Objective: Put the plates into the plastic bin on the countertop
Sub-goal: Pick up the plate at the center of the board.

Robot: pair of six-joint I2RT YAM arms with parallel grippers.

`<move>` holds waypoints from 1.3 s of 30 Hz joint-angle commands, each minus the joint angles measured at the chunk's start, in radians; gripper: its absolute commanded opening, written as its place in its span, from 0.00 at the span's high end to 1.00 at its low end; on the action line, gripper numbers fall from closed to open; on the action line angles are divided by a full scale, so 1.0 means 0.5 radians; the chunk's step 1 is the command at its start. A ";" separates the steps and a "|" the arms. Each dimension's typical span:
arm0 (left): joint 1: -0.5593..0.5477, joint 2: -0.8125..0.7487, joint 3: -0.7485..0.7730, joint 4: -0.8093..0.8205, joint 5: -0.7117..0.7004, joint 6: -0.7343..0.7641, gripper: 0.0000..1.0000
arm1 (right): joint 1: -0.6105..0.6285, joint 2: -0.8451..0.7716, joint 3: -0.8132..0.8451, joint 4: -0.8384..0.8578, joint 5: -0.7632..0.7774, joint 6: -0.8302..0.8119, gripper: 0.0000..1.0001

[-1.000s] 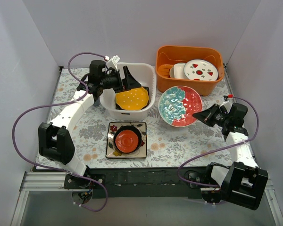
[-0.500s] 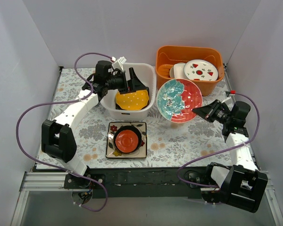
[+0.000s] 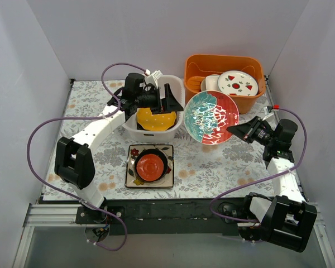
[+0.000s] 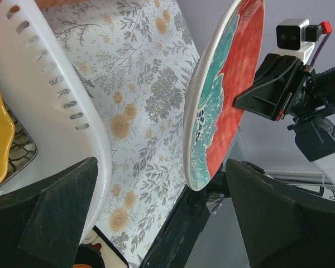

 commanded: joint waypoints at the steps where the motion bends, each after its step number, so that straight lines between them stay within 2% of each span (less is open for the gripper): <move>1: -0.049 0.006 0.086 0.055 0.055 -0.013 0.02 | 0.019 -0.053 0.115 0.346 -0.189 0.105 0.99; 15: -0.185 0.119 0.154 0.092 0.101 -0.043 0.13 | 0.044 -0.041 0.103 0.352 -0.214 0.108 0.99; 25: -0.231 0.184 0.190 0.113 0.160 -0.059 0.34 | 0.074 -0.032 0.097 0.370 -0.248 0.120 0.99; 28: -0.246 0.217 0.206 0.110 0.172 -0.062 0.42 | 0.083 -0.029 0.103 0.379 -0.257 0.123 0.99; 30: -0.252 0.230 0.221 0.113 0.187 -0.062 0.53 | 0.090 -0.023 0.100 0.395 -0.269 0.129 0.99; 35: -0.261 0.248 0.230 0.113 0.200 -0.062 0.73 | 0.111 -0.010 0.100 0.404 -0.272 0.132 0.99; 39: -0.264 0.245 0.224 0.116 0.196 -0.059 0.97 | 0.120 -0.004 0.097 0.407 -0.269 0.132 0.99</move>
